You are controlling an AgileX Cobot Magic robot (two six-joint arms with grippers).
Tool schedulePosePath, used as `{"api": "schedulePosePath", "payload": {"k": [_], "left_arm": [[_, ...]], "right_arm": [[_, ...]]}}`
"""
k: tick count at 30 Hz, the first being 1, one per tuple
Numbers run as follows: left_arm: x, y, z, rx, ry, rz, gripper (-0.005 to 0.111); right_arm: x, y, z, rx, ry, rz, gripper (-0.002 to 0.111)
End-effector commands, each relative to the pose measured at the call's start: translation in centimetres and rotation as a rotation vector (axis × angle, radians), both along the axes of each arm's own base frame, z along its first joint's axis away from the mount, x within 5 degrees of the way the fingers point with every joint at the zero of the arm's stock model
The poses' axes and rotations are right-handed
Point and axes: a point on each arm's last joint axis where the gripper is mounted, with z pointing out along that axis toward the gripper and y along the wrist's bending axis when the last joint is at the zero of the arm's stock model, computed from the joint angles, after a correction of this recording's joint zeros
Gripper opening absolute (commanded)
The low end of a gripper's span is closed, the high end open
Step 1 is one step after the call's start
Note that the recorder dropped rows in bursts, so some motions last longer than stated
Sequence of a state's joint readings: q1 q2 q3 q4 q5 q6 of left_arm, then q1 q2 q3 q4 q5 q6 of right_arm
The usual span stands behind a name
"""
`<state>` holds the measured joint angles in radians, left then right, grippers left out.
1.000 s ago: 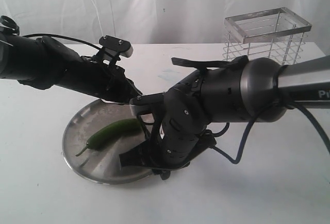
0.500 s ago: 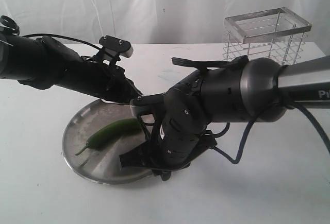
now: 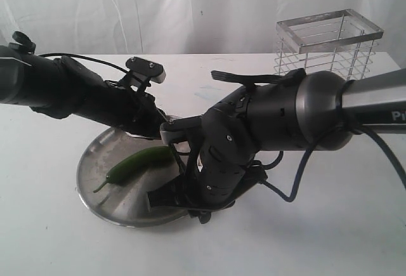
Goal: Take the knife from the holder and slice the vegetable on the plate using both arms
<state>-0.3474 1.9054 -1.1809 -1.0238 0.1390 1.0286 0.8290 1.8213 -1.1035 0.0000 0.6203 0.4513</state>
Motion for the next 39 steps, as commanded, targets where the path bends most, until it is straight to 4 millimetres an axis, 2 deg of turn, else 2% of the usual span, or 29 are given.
{"api": "schedulePosePath", "payload": {"k": [1, 14, 29, 39], "left_arm": [[-0.2, -0.1, -0.1, -0.008, 0.012, -0.005, 0.000], [0.3, -0.1, -3.7, 0.038, 0.079, 0.004, 0.000], [0.0, -0.3, -3.9, 0.038, 0.094, -0.031, 0.000], [0.0, -0.3, -4.0, 0.045, 0.091, -0.037, 0.000]], "right_arm": [[-0.1, 0.0, 0.1, -0.008, -0.003, 0.026, 0.000], [-0.1, 0.1, -0.4, -0.015, 0.014, 0.021, 0.000], [-0.4, -0.2, -0.5, -0.051, 0.033, 0.059, 0.000], [-0.7, -0.5, -1.4, -0.115, 0.085, 0.093, 0.000]]}}
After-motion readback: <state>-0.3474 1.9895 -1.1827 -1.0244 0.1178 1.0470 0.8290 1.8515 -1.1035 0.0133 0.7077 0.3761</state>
